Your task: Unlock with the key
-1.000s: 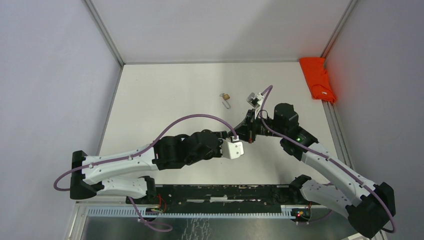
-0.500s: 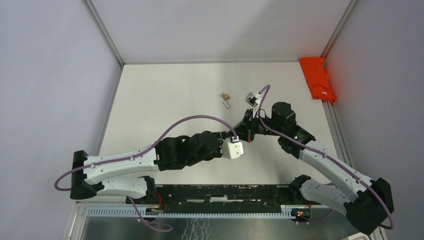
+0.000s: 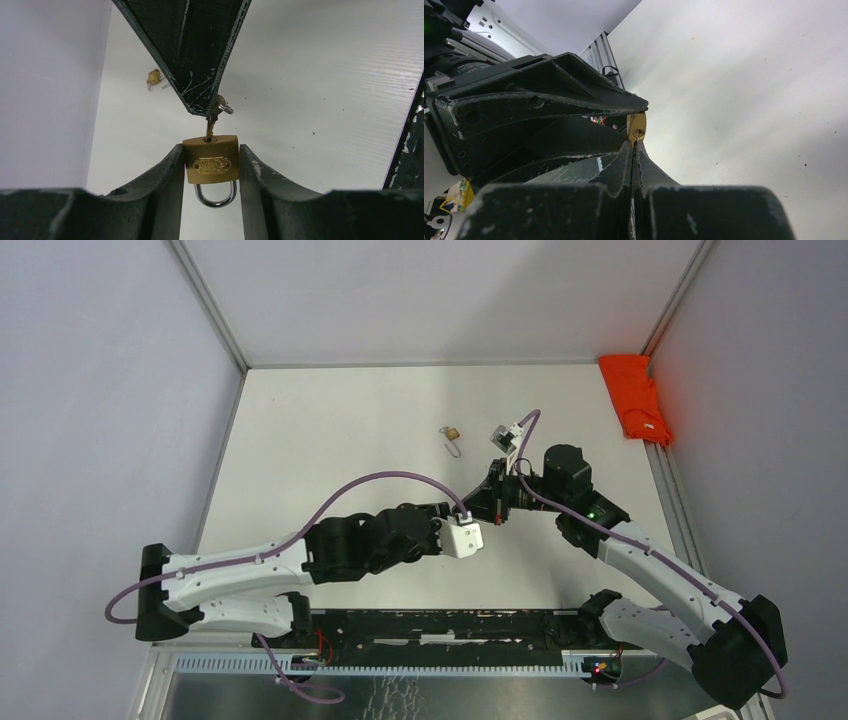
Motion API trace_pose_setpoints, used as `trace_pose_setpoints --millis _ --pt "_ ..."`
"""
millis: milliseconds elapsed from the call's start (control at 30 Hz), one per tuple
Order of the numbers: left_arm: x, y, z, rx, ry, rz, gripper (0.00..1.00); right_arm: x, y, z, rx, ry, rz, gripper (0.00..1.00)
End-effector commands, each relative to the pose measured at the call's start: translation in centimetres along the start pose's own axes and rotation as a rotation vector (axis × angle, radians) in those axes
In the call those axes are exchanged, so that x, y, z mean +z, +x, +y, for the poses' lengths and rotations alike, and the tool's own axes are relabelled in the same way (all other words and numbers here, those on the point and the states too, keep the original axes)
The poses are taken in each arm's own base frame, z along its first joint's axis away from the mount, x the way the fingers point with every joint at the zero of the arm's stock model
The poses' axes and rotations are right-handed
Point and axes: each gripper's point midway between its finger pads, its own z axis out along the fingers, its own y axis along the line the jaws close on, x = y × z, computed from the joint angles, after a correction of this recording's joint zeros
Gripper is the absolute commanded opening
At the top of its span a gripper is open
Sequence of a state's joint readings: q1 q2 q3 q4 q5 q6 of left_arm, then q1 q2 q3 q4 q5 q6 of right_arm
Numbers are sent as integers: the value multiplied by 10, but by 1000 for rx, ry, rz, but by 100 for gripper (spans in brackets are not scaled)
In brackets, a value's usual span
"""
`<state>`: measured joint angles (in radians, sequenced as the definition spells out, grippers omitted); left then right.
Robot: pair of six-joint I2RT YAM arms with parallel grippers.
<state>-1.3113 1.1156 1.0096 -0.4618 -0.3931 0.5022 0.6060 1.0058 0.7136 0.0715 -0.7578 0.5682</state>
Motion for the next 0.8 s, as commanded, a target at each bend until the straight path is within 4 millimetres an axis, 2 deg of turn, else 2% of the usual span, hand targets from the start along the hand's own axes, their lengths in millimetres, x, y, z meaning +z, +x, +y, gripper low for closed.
trace_pose_setpoints --millis 0,400,767 --pt "-12 -41 28 -73 -101 -170 2 0 1 11 11 -53 10 0" --pt "-15 -39 26 -80 -93 -176 2 -3 -11 22 -5 -74 -8 0" --pt "-16 -37 25 -84 -88 -174 2 -4 -18 19 -29 -41 -17 0"
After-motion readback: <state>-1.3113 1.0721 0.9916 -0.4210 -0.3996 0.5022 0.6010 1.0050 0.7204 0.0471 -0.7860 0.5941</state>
